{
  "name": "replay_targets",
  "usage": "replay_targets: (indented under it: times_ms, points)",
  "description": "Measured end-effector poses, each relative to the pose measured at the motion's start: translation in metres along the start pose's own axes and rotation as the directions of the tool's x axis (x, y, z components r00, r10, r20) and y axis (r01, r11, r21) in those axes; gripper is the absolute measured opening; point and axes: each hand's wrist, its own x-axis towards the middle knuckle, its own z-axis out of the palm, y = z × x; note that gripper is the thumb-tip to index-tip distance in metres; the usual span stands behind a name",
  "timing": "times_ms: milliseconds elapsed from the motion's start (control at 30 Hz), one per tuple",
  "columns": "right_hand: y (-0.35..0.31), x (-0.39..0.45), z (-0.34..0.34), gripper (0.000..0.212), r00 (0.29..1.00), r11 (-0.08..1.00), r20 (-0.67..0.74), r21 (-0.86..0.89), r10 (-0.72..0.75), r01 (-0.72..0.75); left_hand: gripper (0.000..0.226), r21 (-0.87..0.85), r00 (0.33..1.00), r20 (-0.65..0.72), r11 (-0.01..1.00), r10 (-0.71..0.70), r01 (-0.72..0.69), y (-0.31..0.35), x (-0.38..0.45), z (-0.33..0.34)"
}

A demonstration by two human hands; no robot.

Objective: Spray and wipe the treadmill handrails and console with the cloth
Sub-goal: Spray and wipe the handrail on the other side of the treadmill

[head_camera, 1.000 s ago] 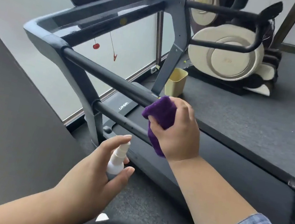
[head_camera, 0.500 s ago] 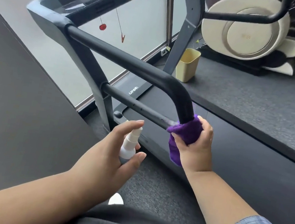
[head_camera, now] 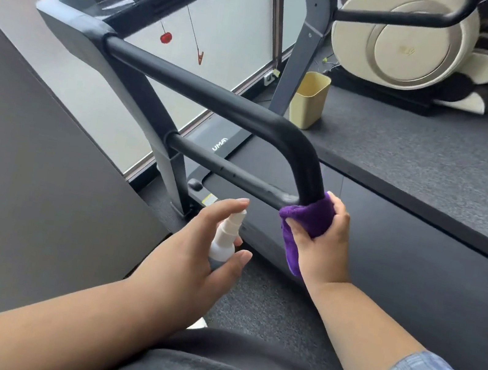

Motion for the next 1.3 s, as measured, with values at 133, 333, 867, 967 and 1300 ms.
replay_targets:
  times_ms: [133, 333, 867, 967, 1300]
  points:
    - [-0.001, -0.022, -0.013, 0.06, 0.992, 0.993, -0.049, 0.025, 0.112, -0.111, 0.056, -0.08, 1.0, -0.018, 0.997, -0.006, 0.004, -0.009, 0.005, 0.0]
    - [-0.03, -0.048, -0.027, 0.067, 1.0, 0.999, 0.02, 0.052, -0.015, 0.014, 0.058, -0.195, 0.998, -0.042, 0.98, -0.042, 0.033, -0.024, 0.016, 0.005]
    - [-0.11, 0.037, 0.102, 0.089, 0.948, 0.704, 0.224, -0.636, -0.226, 0.318, 0.068, -0.392, 0.999, -0.044, 0.919, 0.026, -0.041, -0.149, 0.082, -0.072]
    - [-0.108, 0.057, 0.106, 0.091, 0.978, 0.55, 0.204, -0.823, 0.045, 0.146, 0.069, -0.442, 0.999, -0.001, 0.896, 0.051, -0.046, -0.168, 0.099, -0.081]
    - [-0.092, 0.05, 0.11, 0.087, 0.966, 0.392, 0.042, -0.918, 0.257, -0.064, 0.068, -0.493, 0.977, 0.141, 0.867, 0.162, -0.072, -0.21, 0.137, -0.088]
